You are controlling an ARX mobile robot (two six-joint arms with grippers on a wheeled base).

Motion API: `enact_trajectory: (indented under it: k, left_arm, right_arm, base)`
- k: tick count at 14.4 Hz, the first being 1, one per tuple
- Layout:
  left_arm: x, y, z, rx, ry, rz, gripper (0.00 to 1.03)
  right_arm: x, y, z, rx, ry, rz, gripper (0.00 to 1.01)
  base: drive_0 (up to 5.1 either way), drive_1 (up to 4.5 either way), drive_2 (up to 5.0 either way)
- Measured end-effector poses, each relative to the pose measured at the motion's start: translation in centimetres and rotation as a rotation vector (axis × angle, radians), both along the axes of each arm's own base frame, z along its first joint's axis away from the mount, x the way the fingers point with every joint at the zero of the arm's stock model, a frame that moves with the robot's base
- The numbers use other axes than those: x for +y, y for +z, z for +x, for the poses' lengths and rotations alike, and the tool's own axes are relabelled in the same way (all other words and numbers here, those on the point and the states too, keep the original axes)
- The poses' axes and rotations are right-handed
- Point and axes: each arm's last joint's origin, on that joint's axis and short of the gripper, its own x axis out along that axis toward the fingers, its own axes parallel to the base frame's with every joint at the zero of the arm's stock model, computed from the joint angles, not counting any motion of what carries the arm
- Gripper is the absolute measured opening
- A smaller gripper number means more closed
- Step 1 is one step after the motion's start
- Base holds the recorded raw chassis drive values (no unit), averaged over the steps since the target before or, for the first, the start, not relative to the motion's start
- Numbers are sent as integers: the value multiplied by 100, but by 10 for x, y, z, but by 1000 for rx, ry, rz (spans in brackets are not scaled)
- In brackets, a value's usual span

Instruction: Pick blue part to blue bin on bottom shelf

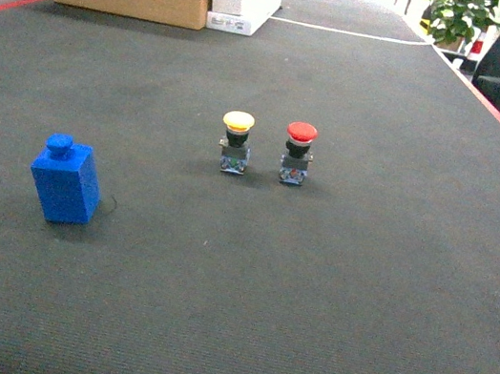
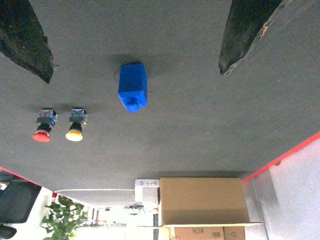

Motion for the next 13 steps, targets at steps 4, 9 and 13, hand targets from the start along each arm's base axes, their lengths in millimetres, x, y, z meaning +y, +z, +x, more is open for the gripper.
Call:
enact_trajectory:
  k: [4,9,13]
  left_arm:
    - [0,0,0,0,0,0,98]
    - [0,0,0,0,0,0,98]
    - [0,0,0,0,0,0,98]
  right_arm:
    - [0,0,0,0,0,0,98]
    - [0,0,0,0,0,0,98]
    - [0,0,0,0,0,0,98]
  base:
    - [0,0,0]
    - [0,0,0]
    - [0,0,0]
